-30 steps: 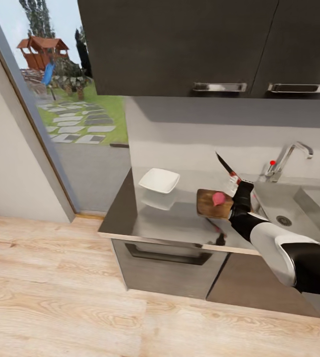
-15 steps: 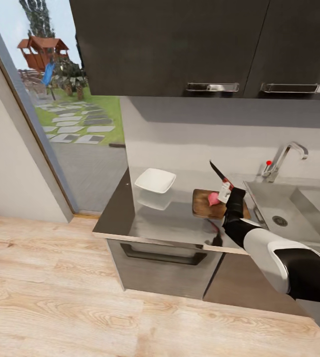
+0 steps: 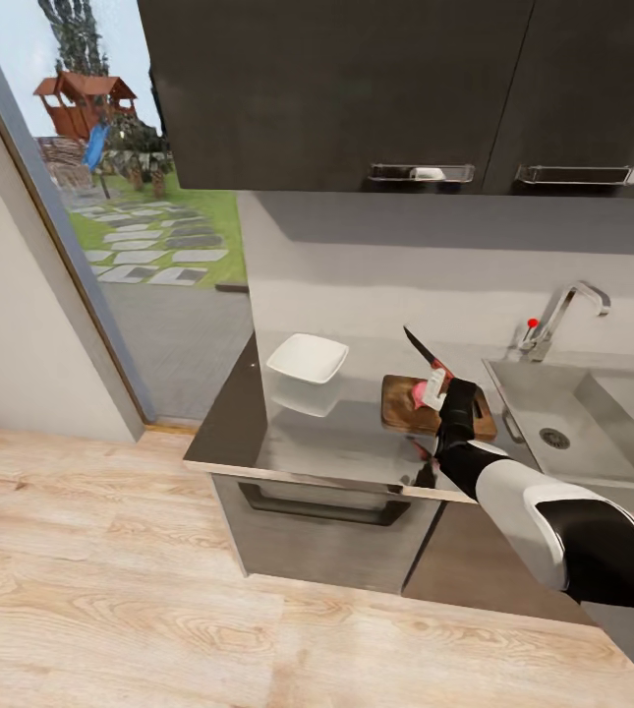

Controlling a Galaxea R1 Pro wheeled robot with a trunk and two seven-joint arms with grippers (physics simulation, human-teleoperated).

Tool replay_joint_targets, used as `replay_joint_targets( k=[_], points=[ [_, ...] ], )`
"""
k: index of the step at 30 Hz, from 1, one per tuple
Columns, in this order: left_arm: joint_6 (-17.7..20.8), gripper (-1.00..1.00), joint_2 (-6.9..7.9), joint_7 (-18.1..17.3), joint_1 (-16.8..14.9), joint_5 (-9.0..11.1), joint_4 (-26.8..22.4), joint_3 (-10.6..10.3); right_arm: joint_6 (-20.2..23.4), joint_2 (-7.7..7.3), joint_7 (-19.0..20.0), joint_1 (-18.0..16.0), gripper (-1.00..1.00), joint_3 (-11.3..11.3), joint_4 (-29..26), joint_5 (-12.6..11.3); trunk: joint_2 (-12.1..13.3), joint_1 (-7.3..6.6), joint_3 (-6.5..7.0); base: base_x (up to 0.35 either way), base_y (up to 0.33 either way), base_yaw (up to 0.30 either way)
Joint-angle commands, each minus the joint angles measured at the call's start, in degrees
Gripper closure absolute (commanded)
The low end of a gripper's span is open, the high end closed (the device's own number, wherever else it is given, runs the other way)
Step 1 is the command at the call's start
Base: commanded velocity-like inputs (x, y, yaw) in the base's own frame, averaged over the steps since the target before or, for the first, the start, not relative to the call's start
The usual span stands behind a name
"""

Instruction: In the kitchen, take the Vidalia onion out of the sink, dice it on the chopping board with the paring knife, put the diced onion into the bowl on the countertop, then place both the paring knife and the chopping board into the sink.

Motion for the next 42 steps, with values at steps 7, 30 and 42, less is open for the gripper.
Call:
replay_joint_targets(
  k=[7, 30, 42],
  points=[
    [-0.4, -1.00, -0.02, 0.0, -0.1, 0.6, 0.2, -0.5, 1.4, -0.18, 1.1, 0.0, 1.00, 0.4, 0.0, 0.2, -0.1, 0.03, -0.11, 0.000, 0.000, 0.000],
    [-0.4, -1.00, 0.06, 0.0, -0.1, 0.6, 0.3, -0.5, 2.6, 0.06, 1.7, 2.3, 1.00, 0.4, 0.0, 0.4, -0.1, 0.03, -0.11, 0.000, 0.000, 0.000],
    [-0.4, -1.00, 0.06, 0.0, -0.1, 0.6, 0.3, -0.5, 2.6, -0.01, 3.4, 2.9, 1.00, 0.4, 0.0, 0.4, -0.1, 0.03, -0.11, 0.000, 0.000, 0.000]
  ],
)
